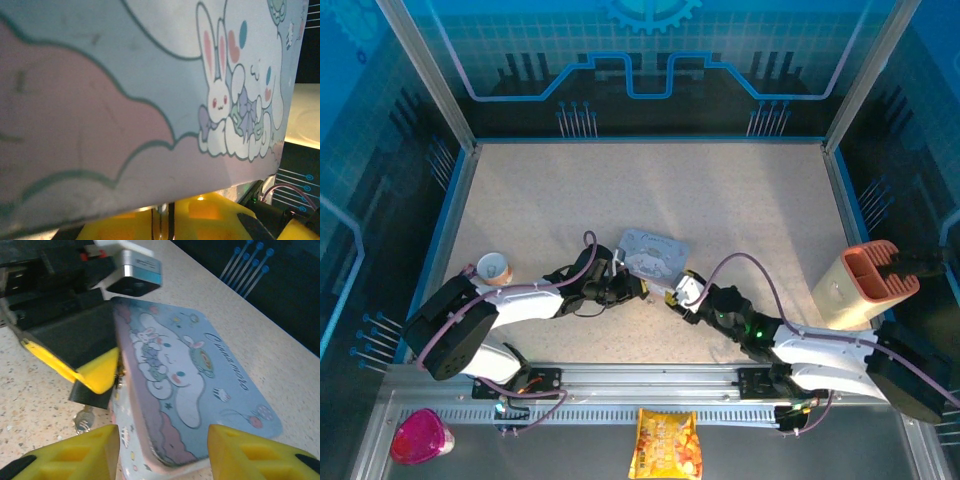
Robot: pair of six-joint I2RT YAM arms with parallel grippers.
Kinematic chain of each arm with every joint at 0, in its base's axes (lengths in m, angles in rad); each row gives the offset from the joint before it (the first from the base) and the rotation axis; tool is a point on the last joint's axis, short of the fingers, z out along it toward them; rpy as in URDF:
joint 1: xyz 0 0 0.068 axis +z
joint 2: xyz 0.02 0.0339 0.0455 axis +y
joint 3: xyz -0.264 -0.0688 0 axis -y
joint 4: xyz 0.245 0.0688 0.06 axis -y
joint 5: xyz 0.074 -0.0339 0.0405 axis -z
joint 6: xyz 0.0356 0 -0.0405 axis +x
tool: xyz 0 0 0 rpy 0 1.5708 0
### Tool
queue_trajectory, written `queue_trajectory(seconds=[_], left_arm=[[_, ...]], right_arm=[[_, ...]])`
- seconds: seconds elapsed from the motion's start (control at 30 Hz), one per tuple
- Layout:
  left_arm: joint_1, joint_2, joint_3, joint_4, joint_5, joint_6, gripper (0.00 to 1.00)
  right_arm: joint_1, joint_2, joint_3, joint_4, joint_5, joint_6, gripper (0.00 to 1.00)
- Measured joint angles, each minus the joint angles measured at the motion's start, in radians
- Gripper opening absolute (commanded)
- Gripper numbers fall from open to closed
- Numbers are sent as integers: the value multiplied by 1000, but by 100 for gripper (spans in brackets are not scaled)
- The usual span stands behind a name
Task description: Unlock a padlock with a key
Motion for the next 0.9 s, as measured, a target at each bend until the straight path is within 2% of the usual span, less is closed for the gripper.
queue_trajectory(seconds=[0.3, 0.53, 0.7, 0.9], left_arm=[[0, -24, 9, 1, -24, -30, 0], [9, -36, 10, 6, -38, -65, 0], [10, -36, 10, 7, -37, -80, 0], [10, -36, 10, 7, -37, -84, 0]], right_arm=[[141, 335, 5, 273, 36, -73, 44], [161, 587, 13, 526, 144, -87, 37], [161, 679, 14, 656, 192, -86, 33], [161, 694, 36, 703, 211, -75, 30]])
